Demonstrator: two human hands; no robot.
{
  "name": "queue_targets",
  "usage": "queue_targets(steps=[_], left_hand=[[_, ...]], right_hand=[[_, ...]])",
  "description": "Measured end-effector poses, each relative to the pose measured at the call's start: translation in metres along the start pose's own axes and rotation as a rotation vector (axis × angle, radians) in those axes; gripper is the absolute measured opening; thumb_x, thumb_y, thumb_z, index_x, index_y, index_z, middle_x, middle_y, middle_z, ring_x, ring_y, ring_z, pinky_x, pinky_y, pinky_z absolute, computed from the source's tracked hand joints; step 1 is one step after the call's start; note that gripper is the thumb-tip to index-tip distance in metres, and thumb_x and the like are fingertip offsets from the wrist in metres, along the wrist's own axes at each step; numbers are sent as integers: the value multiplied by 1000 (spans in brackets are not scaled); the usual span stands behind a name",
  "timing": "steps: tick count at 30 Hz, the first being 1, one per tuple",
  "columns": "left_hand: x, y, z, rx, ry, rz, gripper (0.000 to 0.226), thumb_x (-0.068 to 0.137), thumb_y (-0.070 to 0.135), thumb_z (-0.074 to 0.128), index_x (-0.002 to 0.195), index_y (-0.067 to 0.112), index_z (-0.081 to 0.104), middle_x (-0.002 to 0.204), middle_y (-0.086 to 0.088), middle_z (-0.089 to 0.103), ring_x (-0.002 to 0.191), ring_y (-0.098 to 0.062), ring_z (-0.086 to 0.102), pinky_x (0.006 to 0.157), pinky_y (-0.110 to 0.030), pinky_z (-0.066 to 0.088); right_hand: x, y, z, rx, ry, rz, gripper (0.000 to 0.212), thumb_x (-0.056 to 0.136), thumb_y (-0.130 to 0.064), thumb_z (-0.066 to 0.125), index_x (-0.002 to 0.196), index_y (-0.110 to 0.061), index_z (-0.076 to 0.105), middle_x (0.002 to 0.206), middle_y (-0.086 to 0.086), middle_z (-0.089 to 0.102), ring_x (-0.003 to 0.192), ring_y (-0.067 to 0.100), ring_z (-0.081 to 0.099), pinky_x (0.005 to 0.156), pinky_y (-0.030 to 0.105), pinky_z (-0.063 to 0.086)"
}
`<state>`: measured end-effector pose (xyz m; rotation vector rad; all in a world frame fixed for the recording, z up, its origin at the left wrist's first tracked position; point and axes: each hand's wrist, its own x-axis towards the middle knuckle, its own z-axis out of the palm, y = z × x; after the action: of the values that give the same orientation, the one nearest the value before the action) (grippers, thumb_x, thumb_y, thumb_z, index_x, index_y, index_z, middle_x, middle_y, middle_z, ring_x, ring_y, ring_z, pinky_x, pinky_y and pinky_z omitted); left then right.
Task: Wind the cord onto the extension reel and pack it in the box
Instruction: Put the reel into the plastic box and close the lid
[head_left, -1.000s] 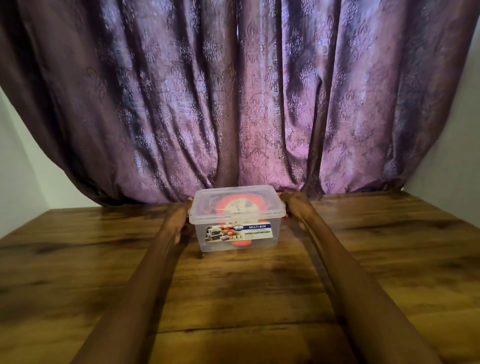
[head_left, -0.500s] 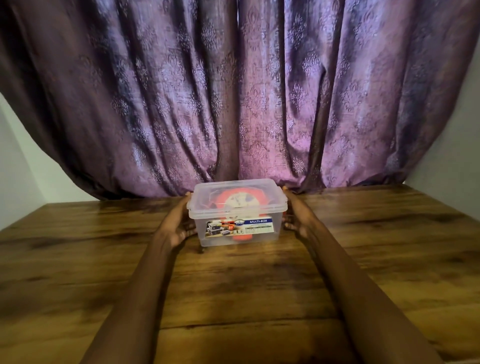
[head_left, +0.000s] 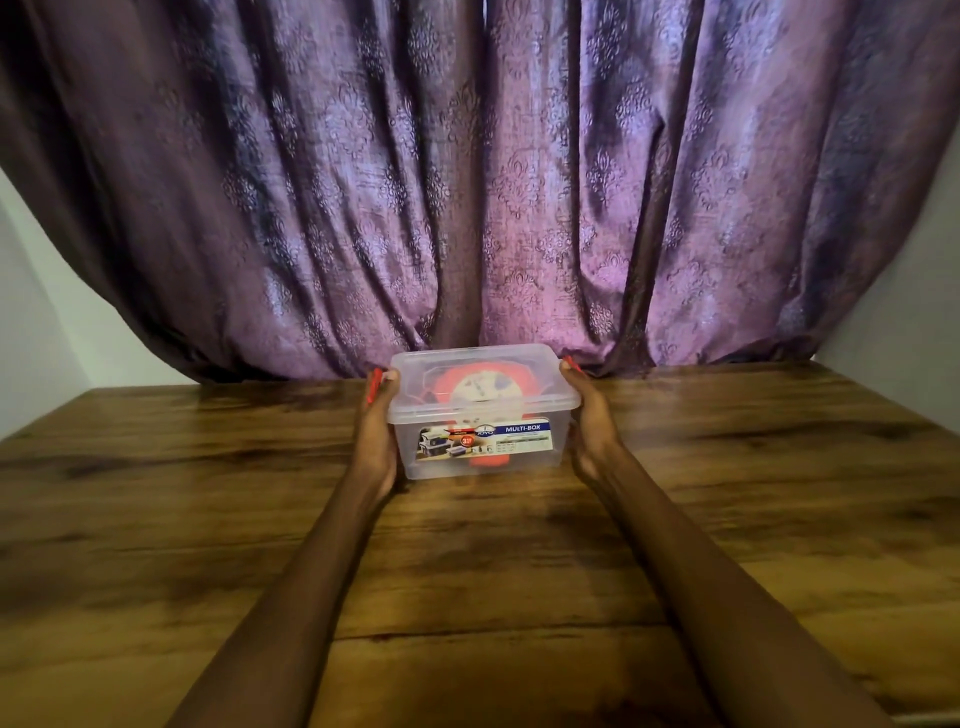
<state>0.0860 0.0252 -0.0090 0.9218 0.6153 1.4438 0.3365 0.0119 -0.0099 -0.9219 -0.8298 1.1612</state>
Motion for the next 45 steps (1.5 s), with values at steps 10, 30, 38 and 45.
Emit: queue_targets(steps=[10,30,38,45], left_hand=[[-4,10,-4,203,43,-6,49,77,19,54,125,9,57,120,-29,65,92,-37,64,78,-46,56],[-3,3,-12,773,127,426,49,98,40,49,145,26,51,151,3,50,139,-13,45,119,-41,34],[-17,23,-18,1632,-25,969,45,98,55,46,111,21,73,111,4,75,108,-18,67,99,-41,43],[-30,37,-32,1962,170,1018,44,93,54,55,104,16,73,101,-4,75,92,-26,67,84,-38,40]], right_hand=[[-8,-2,8,57,15,-78,35,76,-23,56,106,-25,72,101,9,73,85,27,67,66,33,54],[-14,-2,-6,-915,191,-646,53,100,-49,30,140,-22,52,138,2,50,128,20,46,108,43,39],[-17,-1,-3,-1299,88,-987,50,97,-58,42,135,-27,53,136,0,52,125,23,47,99,41,38],[2,18,57,-1384,173,-1112,21,95,-29,56,105,-21,73,107,8,61,95,32,55,78,41,46]])
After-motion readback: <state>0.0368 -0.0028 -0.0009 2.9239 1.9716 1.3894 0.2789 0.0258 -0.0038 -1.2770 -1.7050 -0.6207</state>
